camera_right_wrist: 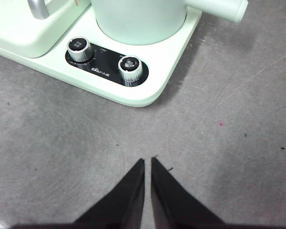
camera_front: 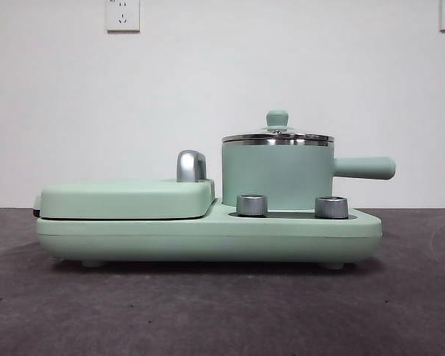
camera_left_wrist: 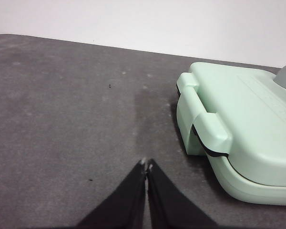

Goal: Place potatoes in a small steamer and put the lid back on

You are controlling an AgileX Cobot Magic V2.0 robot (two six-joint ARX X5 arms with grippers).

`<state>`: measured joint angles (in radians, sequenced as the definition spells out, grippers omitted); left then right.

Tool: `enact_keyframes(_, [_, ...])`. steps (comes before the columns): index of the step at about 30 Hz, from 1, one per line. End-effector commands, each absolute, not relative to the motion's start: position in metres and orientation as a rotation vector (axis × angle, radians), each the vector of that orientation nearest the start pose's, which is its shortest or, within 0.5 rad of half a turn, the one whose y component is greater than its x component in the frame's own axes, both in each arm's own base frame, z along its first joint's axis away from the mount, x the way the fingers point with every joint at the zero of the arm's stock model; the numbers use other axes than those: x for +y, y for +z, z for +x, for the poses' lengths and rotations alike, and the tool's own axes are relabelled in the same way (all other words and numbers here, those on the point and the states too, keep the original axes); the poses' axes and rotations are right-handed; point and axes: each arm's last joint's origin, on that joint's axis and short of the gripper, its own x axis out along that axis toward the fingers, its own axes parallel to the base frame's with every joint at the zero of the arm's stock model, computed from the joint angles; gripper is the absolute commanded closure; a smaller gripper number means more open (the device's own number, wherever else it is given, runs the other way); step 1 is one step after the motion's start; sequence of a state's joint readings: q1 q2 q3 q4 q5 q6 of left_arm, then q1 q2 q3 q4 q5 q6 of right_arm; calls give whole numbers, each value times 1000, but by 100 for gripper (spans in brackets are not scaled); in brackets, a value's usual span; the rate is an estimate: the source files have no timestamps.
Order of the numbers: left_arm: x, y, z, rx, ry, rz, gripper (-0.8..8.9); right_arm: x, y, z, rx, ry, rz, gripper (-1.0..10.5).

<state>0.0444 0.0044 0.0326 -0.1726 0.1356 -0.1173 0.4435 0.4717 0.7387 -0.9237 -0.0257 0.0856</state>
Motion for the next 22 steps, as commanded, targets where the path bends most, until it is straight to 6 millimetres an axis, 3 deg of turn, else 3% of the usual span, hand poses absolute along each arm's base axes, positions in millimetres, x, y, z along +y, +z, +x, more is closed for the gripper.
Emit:
enact_keyframes(1, [0,152,96,160,-84,-128,807,36,290,74,653,427,-47,929])
enact_keyframes(10, [0,152,96,160,-84,-128,807,35,294,76,585,378,-101,929])
enact_keyframes(14, [0,152,96,160,-84,-128,807,32,296,80,393,345,-188,929])
enact_keyframes(17, [0,152,96,160,-84,-128,807,25,273,83,268,268,-178,929])
enact_keyframes(22, [0,152,96,160,-84,-128,807,15,209,91,223,132,-147,929])
